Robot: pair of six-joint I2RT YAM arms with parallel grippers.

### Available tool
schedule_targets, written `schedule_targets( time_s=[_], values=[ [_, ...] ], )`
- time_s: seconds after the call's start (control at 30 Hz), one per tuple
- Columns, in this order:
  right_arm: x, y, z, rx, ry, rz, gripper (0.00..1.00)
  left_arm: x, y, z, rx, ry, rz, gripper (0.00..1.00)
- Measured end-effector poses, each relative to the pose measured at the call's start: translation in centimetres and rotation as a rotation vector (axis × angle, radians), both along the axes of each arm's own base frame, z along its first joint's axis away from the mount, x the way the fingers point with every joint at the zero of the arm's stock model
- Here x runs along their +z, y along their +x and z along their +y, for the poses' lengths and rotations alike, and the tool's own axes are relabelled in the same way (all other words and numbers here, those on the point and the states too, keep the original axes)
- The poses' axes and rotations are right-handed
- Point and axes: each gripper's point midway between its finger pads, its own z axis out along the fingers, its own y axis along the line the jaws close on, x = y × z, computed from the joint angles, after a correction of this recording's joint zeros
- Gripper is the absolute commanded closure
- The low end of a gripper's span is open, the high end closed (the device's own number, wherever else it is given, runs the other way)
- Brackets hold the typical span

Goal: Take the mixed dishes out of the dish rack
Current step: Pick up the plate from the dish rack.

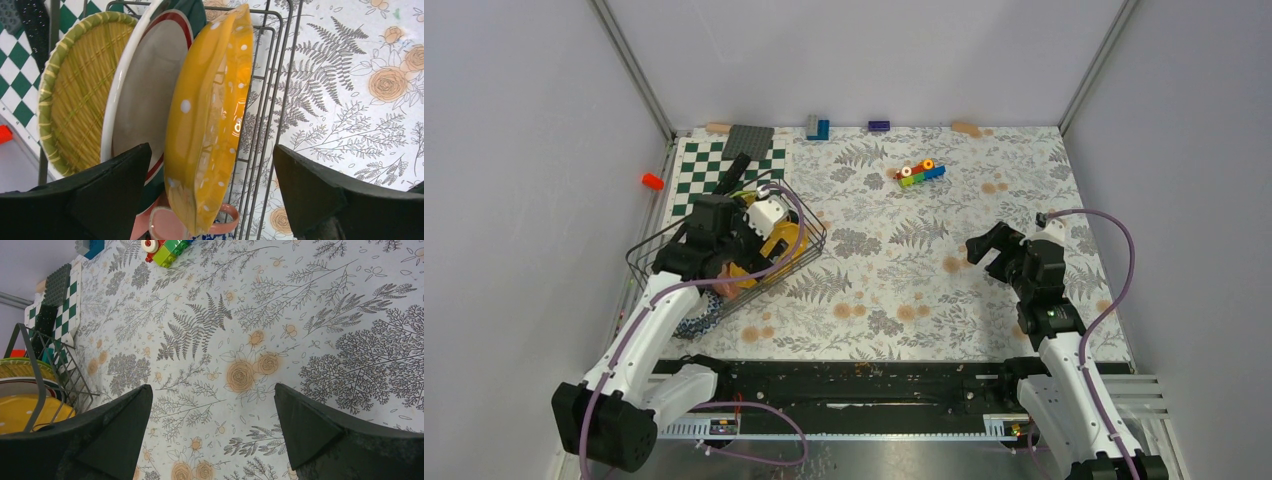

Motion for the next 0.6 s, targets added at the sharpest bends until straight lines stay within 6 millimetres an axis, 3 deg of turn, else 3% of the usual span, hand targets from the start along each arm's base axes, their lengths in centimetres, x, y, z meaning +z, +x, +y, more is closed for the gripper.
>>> schedule_targets(
  time_s=[0.4, 0.6],
  values=[
    [-0.3, 0.1, 0.2, 0.010, 0.005, 0.001, 0.01, -1.3, -0.6, -1.0, -0.075, -0.020, 0.033, 0.20],
    [-0.2, 0.0, 0.4, 0.023, 0.010, 0.001, 0.01, -1.7, -0.9, -1.0, -0.098, -0.010, 0.032, 0.38]
  ],
)
